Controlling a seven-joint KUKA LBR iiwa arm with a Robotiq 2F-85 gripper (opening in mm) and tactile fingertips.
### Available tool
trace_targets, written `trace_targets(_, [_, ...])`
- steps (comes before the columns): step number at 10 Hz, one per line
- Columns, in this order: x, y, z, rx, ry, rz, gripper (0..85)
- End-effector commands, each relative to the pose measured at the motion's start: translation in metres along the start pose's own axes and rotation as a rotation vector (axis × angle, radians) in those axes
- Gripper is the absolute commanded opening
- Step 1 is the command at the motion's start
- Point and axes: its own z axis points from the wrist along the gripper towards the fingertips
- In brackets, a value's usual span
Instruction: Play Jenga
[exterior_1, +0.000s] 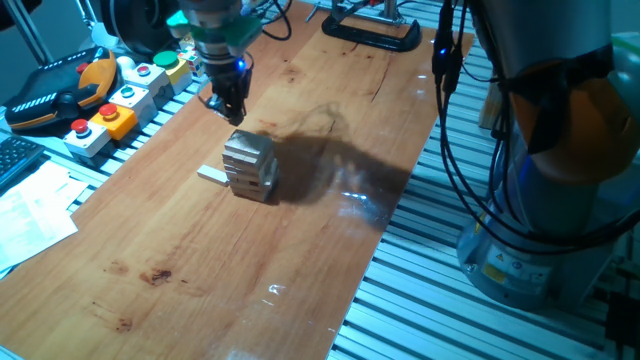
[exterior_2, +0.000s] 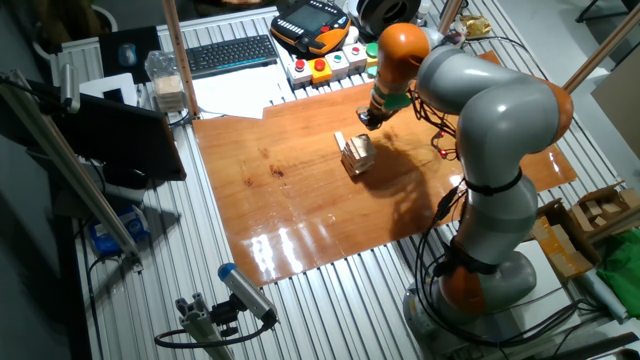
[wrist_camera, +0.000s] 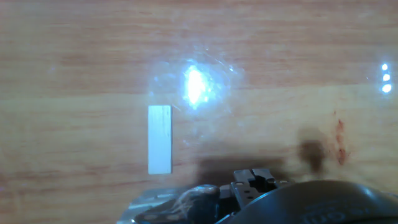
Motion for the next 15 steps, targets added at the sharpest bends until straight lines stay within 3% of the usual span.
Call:
trace_targets(1, [0.002,-0.002,0.000,0.012,0.007,-0.002,0.7])
trace_targets(4, [0.008,-0.007,-0.001,0.022,0.011,0.005,0.7])
trace_targets(10, [0.020,-0.008,-0.008,0.004,0.028,0.029,0.7])
trace_targets(15, [0.020,-0.008,-0.008,0.008,0.031,0.017,0.7])
